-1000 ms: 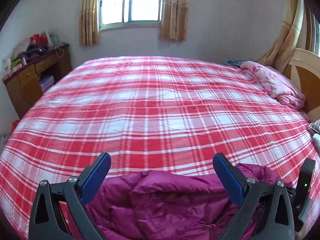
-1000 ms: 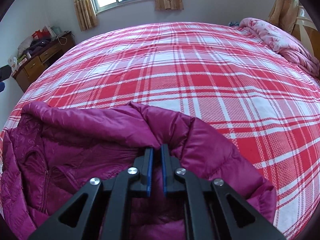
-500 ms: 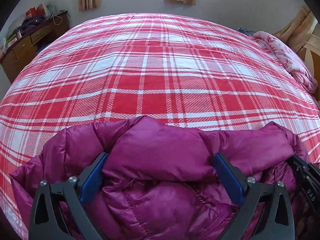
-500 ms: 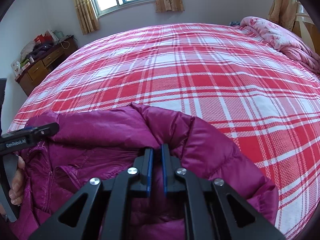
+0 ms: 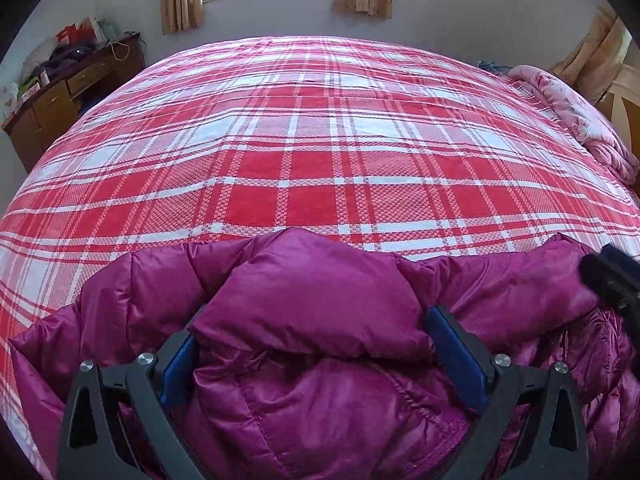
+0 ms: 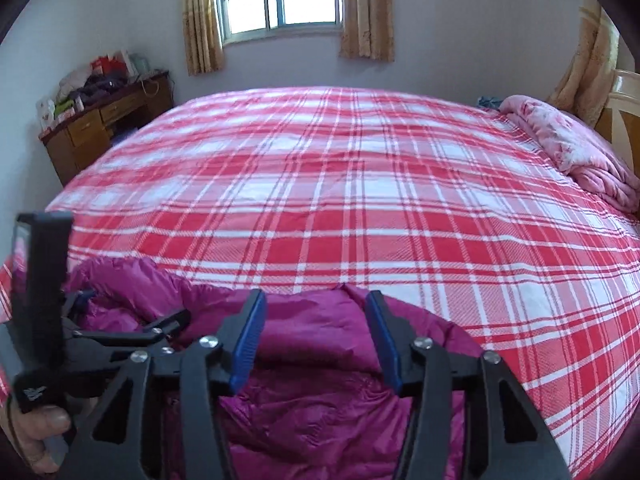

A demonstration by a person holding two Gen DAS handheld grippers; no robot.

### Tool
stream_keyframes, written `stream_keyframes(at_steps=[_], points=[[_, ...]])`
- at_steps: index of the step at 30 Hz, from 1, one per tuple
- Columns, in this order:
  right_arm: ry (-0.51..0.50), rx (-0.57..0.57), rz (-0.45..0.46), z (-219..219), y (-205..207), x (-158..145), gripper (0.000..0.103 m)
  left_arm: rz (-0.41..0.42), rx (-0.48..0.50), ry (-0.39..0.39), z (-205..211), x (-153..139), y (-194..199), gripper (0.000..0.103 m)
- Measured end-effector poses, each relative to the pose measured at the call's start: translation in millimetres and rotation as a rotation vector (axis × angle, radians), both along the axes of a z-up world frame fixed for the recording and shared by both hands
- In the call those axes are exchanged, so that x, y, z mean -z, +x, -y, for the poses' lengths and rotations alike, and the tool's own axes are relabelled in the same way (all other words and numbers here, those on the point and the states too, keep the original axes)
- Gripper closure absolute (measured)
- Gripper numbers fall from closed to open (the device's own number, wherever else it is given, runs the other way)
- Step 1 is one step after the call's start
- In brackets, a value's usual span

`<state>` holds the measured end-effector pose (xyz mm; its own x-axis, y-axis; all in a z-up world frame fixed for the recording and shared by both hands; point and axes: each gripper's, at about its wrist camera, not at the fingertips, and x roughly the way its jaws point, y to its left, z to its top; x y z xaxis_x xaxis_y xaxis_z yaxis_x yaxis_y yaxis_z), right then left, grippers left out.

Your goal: Fold large clothes

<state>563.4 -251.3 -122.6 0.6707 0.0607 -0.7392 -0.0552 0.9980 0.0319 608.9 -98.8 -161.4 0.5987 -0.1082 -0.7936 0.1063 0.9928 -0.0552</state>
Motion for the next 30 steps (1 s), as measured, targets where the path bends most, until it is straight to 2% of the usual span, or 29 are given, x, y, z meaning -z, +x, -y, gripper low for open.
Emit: stream_keyframes(at_steps=[3, 11, 19, 30], points=[[0.021, 0.007, -0.019, 7, -3, 21, 0.053, 0.003, 0.000, -0.002, 0, 1, 0, 0.001], [-0.030, -0.004, -0.044, 0, -6, 33, 0.053, -0.003, -0.002, 0.044, 6, 3, 1, 0.001], [-0.067, 0.001, -0.053, -4, -5, 36, 0.053, -0.003, -0.003, 0.083, 11, 5, 2, 0.001], [-0.090, 0.005, -0.060, -7, -3, 38, 0.052, -0.001, -0.003, 0.098, 14, 6, 2, 0.001]])
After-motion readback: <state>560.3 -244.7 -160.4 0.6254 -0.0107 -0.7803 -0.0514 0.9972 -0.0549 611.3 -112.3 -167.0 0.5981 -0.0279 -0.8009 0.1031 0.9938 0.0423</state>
